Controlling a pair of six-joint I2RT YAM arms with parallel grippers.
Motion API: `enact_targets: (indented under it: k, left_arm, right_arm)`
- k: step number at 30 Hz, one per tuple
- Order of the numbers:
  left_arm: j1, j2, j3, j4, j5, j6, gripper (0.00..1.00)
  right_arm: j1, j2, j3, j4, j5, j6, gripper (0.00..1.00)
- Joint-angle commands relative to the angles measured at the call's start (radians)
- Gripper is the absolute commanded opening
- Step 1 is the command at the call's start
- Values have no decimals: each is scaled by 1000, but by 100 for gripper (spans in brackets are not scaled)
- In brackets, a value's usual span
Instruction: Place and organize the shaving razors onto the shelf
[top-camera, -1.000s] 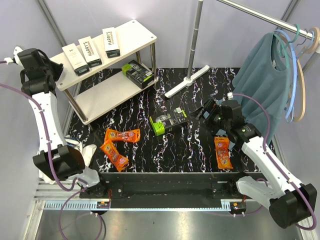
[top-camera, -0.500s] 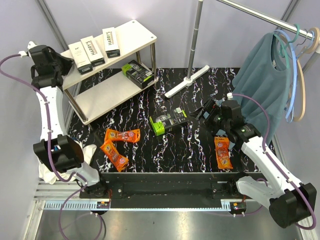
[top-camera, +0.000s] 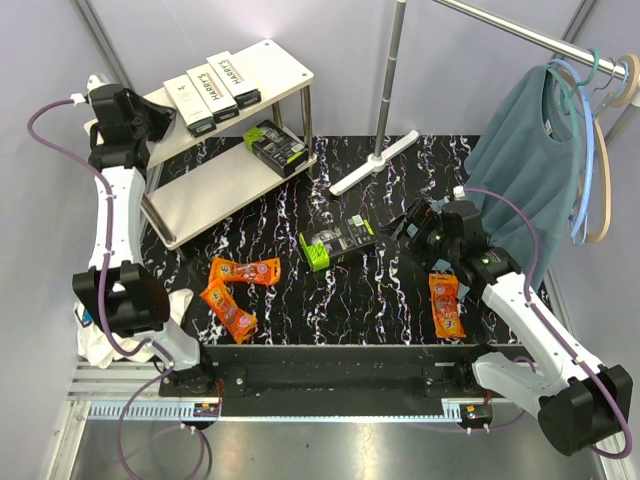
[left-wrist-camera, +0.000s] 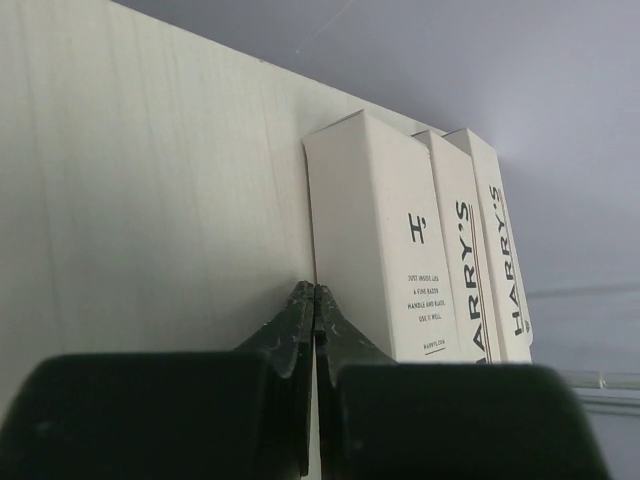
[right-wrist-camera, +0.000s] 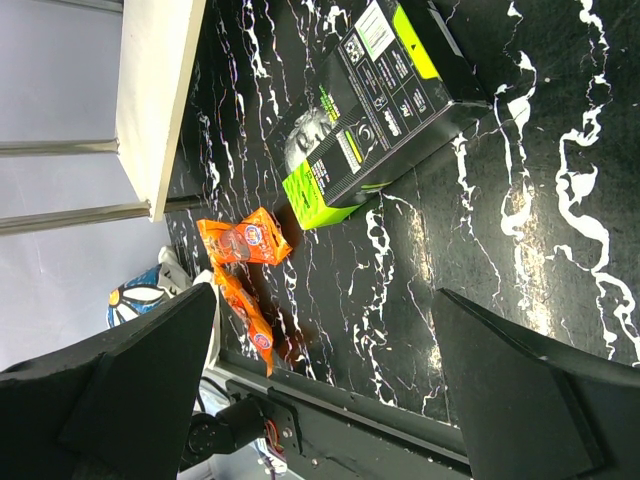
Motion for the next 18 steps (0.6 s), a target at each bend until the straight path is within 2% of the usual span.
enact_targets:
  k: [1, 8, 18]
  left_arm:
    - [-38, 52, 25, -36, -1, -14, 0]
    - [-99, 79, 24, -11, -18, -64, 0]
    - [-81, 41, 45, -40, -116, -66, 0]
  right_arm:
    - [1, 5, 1, 40, -23, -16, 100]
    - [1, -1, 1, 40, -23, -18, 100]
    - [1, 7, 4, 46, -34, -19, 100]
